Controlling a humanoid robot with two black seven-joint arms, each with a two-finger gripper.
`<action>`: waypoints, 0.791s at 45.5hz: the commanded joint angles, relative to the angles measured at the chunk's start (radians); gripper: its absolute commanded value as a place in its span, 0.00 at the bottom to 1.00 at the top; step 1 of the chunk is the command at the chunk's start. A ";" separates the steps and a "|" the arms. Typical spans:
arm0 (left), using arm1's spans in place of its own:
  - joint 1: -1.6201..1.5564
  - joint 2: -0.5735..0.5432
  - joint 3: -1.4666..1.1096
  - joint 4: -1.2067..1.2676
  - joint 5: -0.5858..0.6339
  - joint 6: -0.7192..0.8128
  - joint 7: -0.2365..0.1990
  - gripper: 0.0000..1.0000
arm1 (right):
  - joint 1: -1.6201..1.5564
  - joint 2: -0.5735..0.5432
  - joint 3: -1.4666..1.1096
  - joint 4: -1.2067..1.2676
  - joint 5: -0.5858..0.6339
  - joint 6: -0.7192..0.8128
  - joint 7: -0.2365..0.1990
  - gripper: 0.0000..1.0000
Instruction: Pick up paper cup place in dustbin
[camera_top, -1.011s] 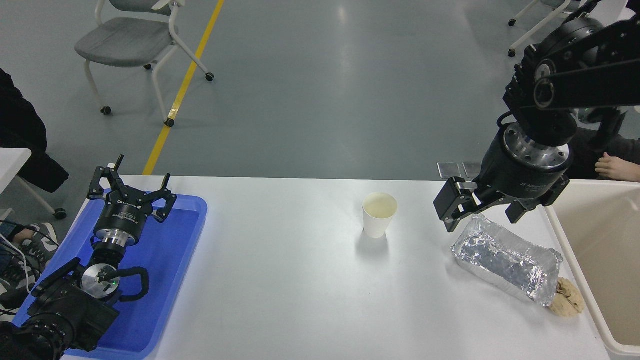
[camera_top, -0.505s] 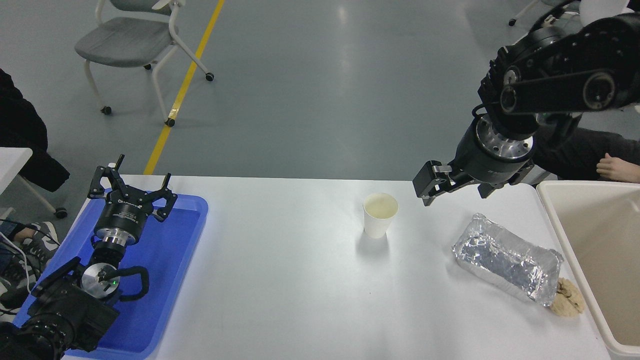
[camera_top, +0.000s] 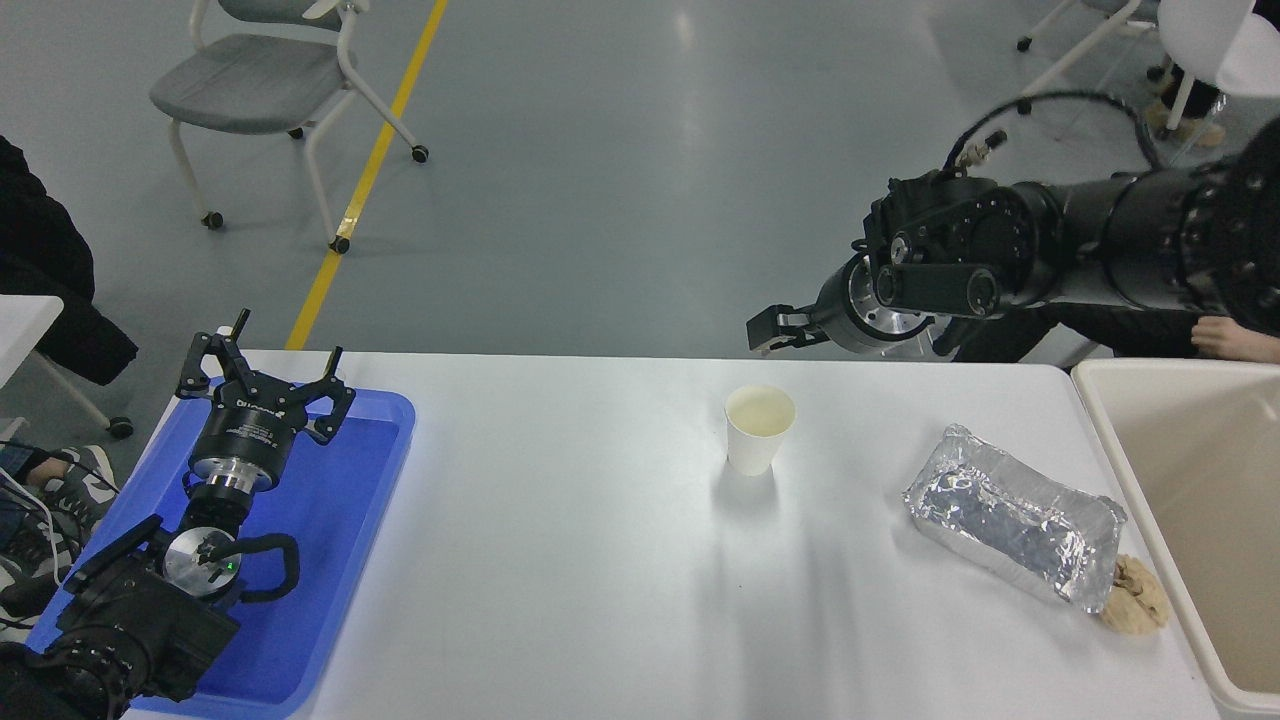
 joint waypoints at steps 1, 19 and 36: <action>0.000 0.000 -0.001 0.000 0.000 0.000 -0.001 1.00 | -0.187 0.008 0.072 -0.143 -0.062 -0.054 0.000 1.00; 0.000 0.000 -0.001 0.000 0.000 0.000 -0.001 1.00 | -0.409 -0.009 0.225 -0.358 -0.196 -0.059 -0.002 1.00; 0.000 0.000 -0.001 0.000 0.000 0.000 -0.003 1.00 | -0.495 -0.008 0.290 -0.403 -0.242 -0.088 -0.002 1.00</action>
